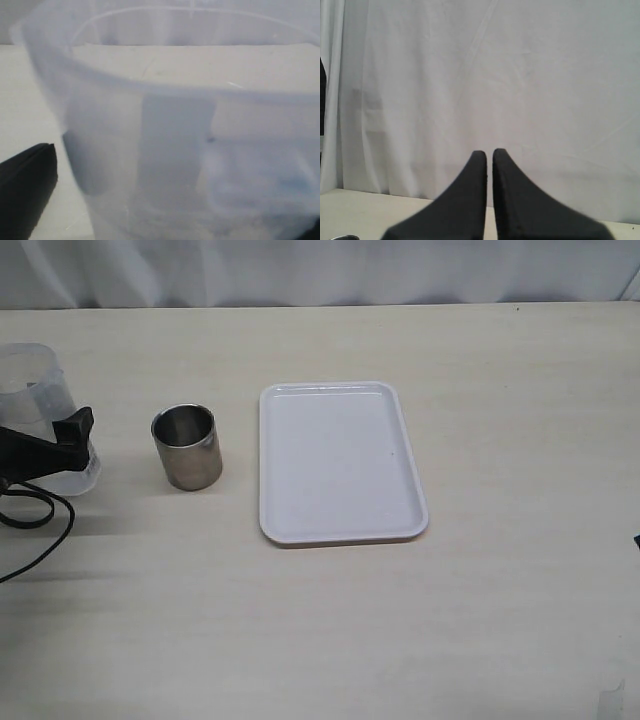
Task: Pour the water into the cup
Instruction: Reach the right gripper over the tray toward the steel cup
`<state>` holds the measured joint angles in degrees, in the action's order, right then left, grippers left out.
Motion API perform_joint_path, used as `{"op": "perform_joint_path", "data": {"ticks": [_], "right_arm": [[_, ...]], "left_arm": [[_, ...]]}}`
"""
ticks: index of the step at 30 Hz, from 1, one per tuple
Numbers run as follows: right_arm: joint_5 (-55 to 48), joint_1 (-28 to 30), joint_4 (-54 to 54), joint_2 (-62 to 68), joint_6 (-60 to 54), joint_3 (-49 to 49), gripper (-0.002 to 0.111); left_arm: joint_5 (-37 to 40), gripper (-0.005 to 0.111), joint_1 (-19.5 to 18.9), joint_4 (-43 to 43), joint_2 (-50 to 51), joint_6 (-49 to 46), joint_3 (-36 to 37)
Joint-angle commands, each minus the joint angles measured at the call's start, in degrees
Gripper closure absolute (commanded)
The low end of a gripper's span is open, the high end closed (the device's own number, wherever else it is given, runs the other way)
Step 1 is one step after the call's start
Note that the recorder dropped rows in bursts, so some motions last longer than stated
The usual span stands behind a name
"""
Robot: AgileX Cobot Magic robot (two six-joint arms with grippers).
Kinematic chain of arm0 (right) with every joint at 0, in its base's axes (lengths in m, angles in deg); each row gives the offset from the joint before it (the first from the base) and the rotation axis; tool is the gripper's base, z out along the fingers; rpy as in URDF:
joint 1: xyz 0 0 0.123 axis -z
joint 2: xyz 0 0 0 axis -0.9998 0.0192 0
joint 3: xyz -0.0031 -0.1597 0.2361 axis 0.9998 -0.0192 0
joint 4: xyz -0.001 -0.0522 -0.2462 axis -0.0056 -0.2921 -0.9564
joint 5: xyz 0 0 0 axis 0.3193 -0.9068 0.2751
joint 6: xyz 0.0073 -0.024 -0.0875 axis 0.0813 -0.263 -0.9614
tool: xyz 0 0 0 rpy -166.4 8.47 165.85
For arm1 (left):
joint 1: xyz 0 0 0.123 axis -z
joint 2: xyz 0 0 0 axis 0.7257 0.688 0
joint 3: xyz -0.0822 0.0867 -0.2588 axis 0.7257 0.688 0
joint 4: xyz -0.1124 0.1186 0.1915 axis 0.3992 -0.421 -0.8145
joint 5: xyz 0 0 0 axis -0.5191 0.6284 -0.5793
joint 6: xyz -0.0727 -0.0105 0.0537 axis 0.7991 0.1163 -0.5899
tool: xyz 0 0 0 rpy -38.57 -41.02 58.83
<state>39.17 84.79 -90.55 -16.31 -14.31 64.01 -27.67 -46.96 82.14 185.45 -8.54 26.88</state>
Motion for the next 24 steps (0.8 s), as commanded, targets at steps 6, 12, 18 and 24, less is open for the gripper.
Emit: {"op": "perform_joint_path", "data": {"ticks": [6,12,18,24], "right_arm": [[-0.3,0.3,-0.4,0.3,0.2,-0.2,0.104],[-0.3,0.3,-0.4,0.3,0.2,-0.2,0.104],[-0.3,0.3,-0.4,0.3,0.2,-0.2,0.104],[-0.3,0.3,-0.4,0.3,0.2,-0.2,0.104]], "left_arm": [[-0.9,0.004,0.4,-0.5,0.2,0.1,-0.2],[-0.9,0.004,0.4,-0.6,0.2,0.1,-1.5],[-0.9,0.004,0.4,-0.6,0.2,0.1,-1.5],[-0.9,0.005,0.4,-0.8,0.2,0.1,-1.5]]}}
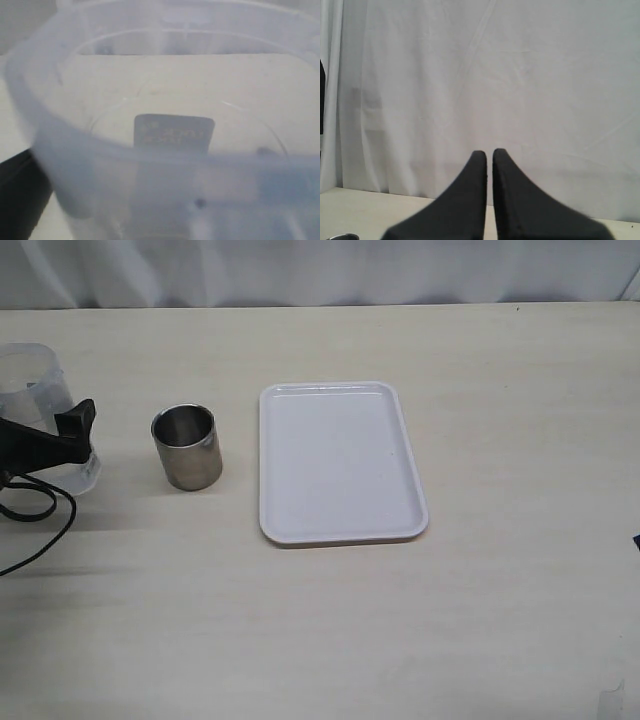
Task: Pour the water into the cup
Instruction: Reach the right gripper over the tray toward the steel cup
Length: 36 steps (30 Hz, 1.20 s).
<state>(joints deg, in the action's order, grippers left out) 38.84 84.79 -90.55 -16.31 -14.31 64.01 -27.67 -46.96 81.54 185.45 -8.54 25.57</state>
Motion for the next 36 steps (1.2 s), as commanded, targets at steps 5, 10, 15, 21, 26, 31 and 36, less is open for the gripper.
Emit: {"op": "perform_joint_path", "data": {"ticks": [5,10,15,21,26,31,36], "right_arm": [[-0.1,0.3,-0.4,0.3,0.2,-0.2,0.104],[0.9,0.3,-3.6,0.3,1.1,-0.2,0.104],[6.7,0.3,-9.4,0.3,5.8,-0.2,0.104],[7.1,0.3,-12.2,1.0,7.3,0.4,0.09],[6.9,0.3,-21.0,5.2,15.0,5.1,0.055],[7.7,0.3,-29.9,12.3,20.2,11.0,0.033],[13.2,-1.7,-35.1,22.8,21.1,16.2,0.031]], "left_arm": [[-0.9,0.029,0.4,-0.3,0.2,0.1,-0.2],[-0.9,0.064,0.4,-0.7,0.2,0.1,-0.2],[-0.9,0.087,0.4,-0.7,0.2,0.1,-0.2],[-0.9,0.102,0.4,-0.7,0.2,0.1,-0.2],[-0.9,0.107,0.4,-0.7,0.2,0.1,-0.2],[-0.9,0.107,0.4,-0.7,0.2,0.1,-0.2],[-0.9,0.107,0.4,-0.7,0.2,0.1,-0.2]]}}
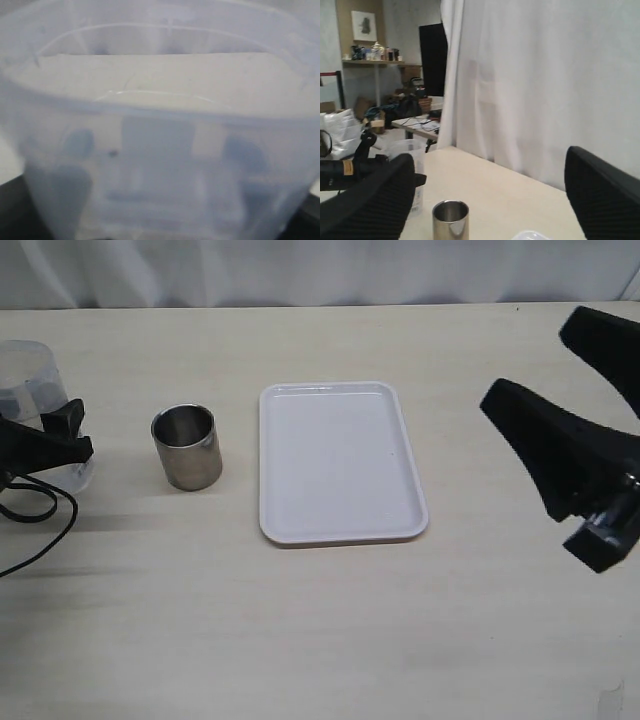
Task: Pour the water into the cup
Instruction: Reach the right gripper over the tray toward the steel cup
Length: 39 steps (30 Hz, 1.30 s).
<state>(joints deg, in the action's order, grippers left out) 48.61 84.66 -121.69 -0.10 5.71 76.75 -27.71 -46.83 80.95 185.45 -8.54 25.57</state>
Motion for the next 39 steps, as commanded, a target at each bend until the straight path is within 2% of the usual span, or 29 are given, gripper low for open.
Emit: {"op": "perform_joint_path", "data": {"ticks": [1,8,12,17,21,26,30,39], "right_arm": [[3.3,-2.8,-4.6,9.2,0.8,4.7,0.031],[3.2,-12.6,-4.4,28.4,-9.9,13.7,0.031],[1.8,-16.0,-4.4,38.2,-11.0,20.0,0.031],[-3.2,-16.6,-4.1,48.1,-11.0,27.3,0.031],[-2.8,-16.6,-5.1,54.4,-11.0,31.5,0.03],[-2.8,-16.6,-6.6,61.3,-9.8,35.7,0.022],[-2.8,-16.6,-6.6,64.7,-9.3,38.2,0.017],[-1.3,-16.6,-6.6,66.4,-9.7,39.3,0.017]], "left_arm": [[-0.9,0.107,0.3,-0.1,0.2,0.1,-0.2],[-0.9,0.107,0.3,-0.1,0.2,0.1,-0.2],[-0.9,0.107,0.3,-0.1,0.2,0.1,-0.2],[-0.9,0.107,0.3,-0.1,0.2,0.1,-0.2],[-0.9,0.107,0.3,-0.1,0.2,0.1,-0.2],[-0.9,0.107,0.3,-0.1,0.2,0.1,-0.2],[-0.9,0.107,0.3,-0.1,0.2,0.1,-0.2],[-0.9,0.107,0.3,-0.1,0.2,0.1,-0.2]]}}
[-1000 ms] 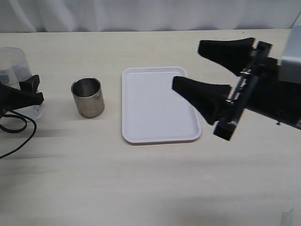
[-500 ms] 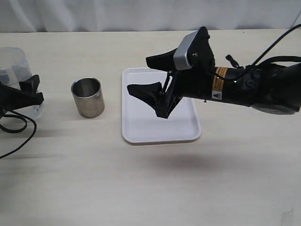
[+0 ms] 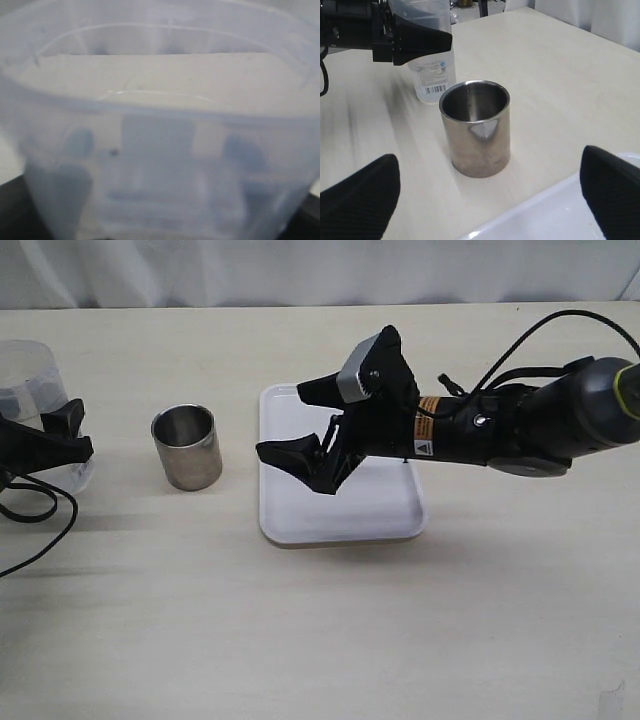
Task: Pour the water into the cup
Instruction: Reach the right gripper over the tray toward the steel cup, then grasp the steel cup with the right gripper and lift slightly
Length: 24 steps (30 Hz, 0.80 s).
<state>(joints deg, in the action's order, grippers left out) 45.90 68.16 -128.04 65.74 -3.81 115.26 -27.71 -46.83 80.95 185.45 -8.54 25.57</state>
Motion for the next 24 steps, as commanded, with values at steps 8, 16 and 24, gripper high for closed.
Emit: {"op": "perform_joint_path", "data": {"ticks": [8,16,24], "right_arm": [[1.5,-0.1,0.0,5.3,0.0,4.3,0.017],[-1.0,-4.2,0.3,9.7,0.0,10.4,0.017],[-4.0,-8.0,0.7,13.8,0.0,17.4,0.017]], "left_arm": [[-0.9,0.107,0.3,-1.0,0.2,0.2,-0.2],[-0.9,0.107,0.3,-1.4,0.2,0.2,-0.2],[-0.9,0.107,0.3,-1.6,0.2,0.2,-0.2]]}}
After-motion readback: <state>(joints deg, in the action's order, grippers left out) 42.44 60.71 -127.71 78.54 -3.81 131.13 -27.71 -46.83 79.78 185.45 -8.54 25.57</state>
